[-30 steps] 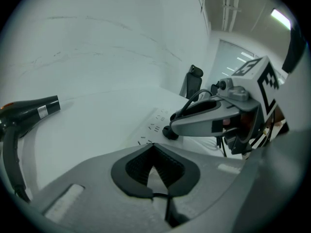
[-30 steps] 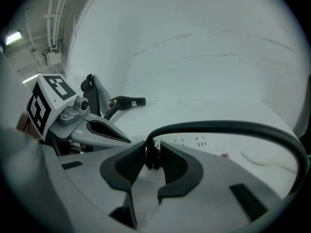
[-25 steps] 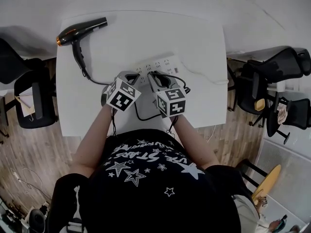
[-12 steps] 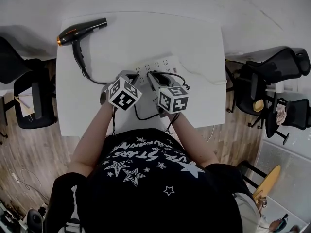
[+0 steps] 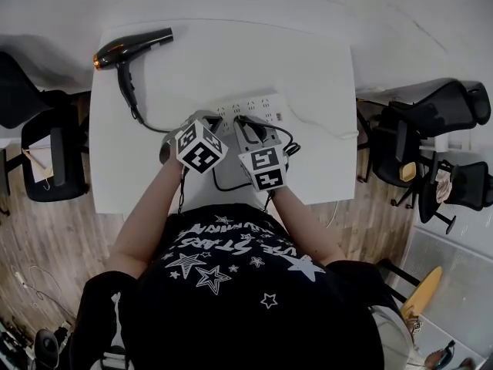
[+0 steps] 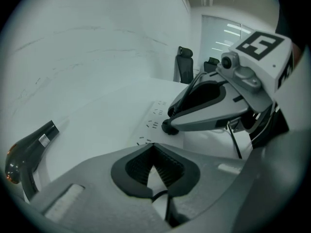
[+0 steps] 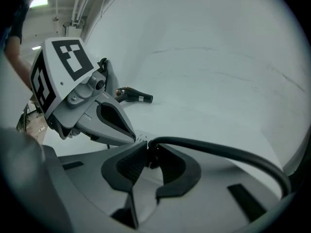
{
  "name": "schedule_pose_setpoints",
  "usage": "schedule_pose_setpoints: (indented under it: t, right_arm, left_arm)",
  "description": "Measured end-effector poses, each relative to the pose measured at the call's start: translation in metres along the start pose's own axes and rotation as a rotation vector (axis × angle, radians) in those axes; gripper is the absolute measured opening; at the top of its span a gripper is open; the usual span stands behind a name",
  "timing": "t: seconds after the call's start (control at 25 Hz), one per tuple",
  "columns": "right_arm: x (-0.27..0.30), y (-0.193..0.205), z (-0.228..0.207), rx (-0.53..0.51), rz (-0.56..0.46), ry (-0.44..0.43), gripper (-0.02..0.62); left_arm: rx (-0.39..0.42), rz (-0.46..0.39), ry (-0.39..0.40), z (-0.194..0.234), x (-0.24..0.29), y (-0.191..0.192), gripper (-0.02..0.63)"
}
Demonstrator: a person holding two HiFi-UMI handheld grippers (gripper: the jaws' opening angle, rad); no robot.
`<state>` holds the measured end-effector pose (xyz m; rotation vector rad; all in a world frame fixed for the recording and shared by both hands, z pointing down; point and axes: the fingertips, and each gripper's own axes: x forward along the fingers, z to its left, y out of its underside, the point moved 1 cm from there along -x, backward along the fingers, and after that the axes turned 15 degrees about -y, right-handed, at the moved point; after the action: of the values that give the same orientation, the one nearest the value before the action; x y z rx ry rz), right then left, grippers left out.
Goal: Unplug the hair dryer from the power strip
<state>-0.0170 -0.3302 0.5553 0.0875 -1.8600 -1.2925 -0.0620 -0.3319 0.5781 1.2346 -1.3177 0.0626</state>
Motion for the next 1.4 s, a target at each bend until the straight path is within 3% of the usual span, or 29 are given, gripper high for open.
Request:
schedule_pose_setpoints:
  t: [0.16,0.24,0.4,0.52,0.76,0.96,1.4]
  right_arm:
    - [-0.002,0.002,-0.010,0.194,-0.056,-0.067,0.078]
    - [-0.003,0.002,-0.012,0.229,-0.060,-0.068,0.078]
    - [0.000,0.000,-0.008,0.078,0.010,-0.037,0.075]
    - [0.003,-0.001,-0.006,0.034,0.042,-0.048,0.075]
    - [0.004,-0.002,-0.015,0.136,0.038,-0.096,0.078]
    - [-0.002,0.000,-0.011,0.089,0.046,-0.096,0.075]
    - [-0.002,-0.003,-0.010,0.099,0.043,-0.091,0.074]
  left_arm:
    - [0.031,0.006,-0.002,-0.002,0.001,-0.002,0.008]
    - [0.044,0.007,0.005,-0.004,0.001,-0.003,0.008]
    - [0.079,0.004,0.007,-0.005,0.002,-0.001,0.008]
    - [0.090,-0.003,0.014,-0.004,0.002,-0.001,0.008]
    - [0.128,0.001,0.007,-0.007,0.002,-0.003,0.008]
    - [0.122,0.011,-0.001,-0.008,0.002,-0.003,0.008]
    - [0.180,0.016,-0.001,-0.010,0.002,-0.004,0.008]
